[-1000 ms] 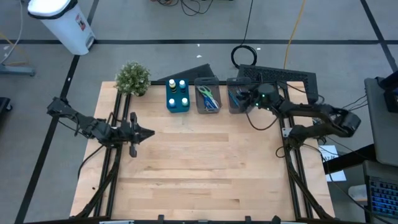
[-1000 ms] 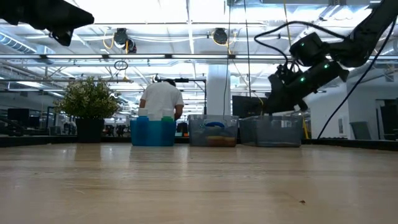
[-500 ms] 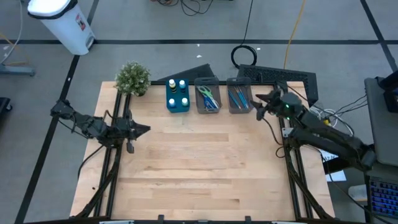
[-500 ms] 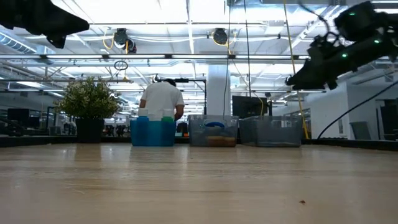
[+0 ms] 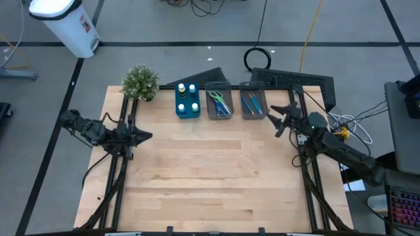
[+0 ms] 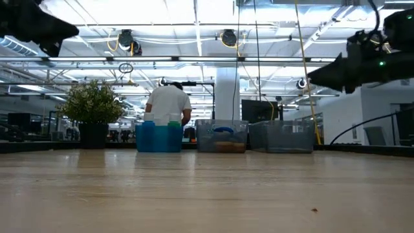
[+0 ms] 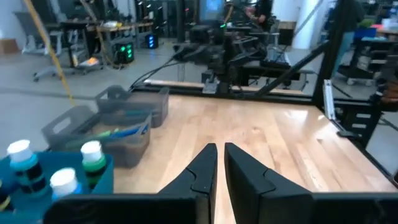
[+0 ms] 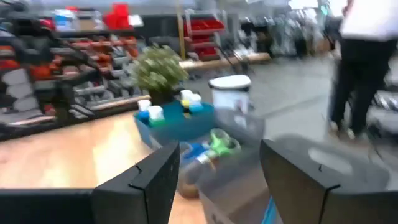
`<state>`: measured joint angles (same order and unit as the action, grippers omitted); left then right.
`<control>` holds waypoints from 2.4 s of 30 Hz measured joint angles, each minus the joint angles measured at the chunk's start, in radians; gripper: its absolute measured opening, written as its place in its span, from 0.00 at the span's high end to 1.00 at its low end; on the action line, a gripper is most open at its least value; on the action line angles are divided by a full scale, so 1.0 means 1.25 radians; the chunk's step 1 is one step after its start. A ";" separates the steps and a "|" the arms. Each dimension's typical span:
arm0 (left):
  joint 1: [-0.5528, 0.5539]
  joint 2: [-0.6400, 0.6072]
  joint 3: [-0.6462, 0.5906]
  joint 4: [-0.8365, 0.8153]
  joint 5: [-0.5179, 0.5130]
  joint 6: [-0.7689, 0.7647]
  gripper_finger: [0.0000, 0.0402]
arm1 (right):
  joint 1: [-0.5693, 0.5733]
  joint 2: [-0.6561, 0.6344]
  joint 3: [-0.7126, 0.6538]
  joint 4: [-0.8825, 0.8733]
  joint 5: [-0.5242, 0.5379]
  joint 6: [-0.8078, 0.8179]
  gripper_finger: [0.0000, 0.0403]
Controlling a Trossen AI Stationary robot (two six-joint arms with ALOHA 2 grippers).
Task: Pick & Place Paint Supplies
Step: Return to Home Position
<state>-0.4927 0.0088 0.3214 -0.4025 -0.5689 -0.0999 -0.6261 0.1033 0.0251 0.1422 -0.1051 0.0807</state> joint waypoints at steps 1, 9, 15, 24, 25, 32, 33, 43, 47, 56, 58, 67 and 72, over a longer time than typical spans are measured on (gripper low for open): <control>0.000 -0.003 0.000 -0.014 -0.007 -0.017 0.91 | 0.012 -0.022 0.000 0.000 -0.001 -0.013 0.46; 0.000 0.009 0.000 -0.014 0.010 -0.028 0.91 | 0.106 -0.081 -0.003 0.025 0.002 -0.014 0.47; 0.000 0.010 0.000 -0.010 0.013 -0.028 0.91 | 0.128 -0.070 -0.003 0.013 -0.002 0.056 0.46; 0.000 0.010 0.000 -0.010 0.015 -0.028 0.91 | 0.128 -0.064 -0.004 0.008 -0.001 0.113 0.47; 0.000 0.010 0.000 -0.010 0.015 -0.028 0.91 | 0.128 -0.064 -0.004 0.008 -0.001 0.114 0.46; 0.000 0.010 0.000 -0.010 0.016 -0.028 0.91 | 0.128 -0.064 -0.004 0.008 -0.001 0.114 0.47; 0.000 0.010 0.000 -0.010 0.016 -0.028 0.91 | 0.128 -0.064 -0.004 0.008 -0.001 0.114 0.47; 0.000 0.010 0.000 -0.010 0.016 -0.028 0.91 | 0.128 -0.064 -0.004 0.008 -0.001 0.114 0.46; 0.000 0.010 0.000 -0.010 0.016 -0.028 0.91 | 0.128 -0.064 -0.004 0.008 -0.001 0.114 0.47; 0.000 0.010 0.000 -0.010 0.016 -0.028 0.91 | 0.128 -0.064 -0.005 0.008 -0.001 0.114 0.47; 0.000 0.010 0.000 -0.010 0.016 -0.028 0.91 | 0.128 -0.064 -0.005 0.008 -0.001 0.114 0.47; 0.000 0.010 0.000 -0.010 0.016 -0.028 0.91 | 0.128 -0.064 -0.005 0.008 -0.001 0.114 0.47; 0.000 0.010 0.000 -0.010 0.016 -0.028 0.91 | 0.128 -0.064 -0.005 0.008 -0.001 0.114 0.46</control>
<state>-0.4926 0.0212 0.3210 -0.4152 -0.5489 -0.1349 -0.4664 0.0231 0.0193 0.1524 -0.1062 0.2235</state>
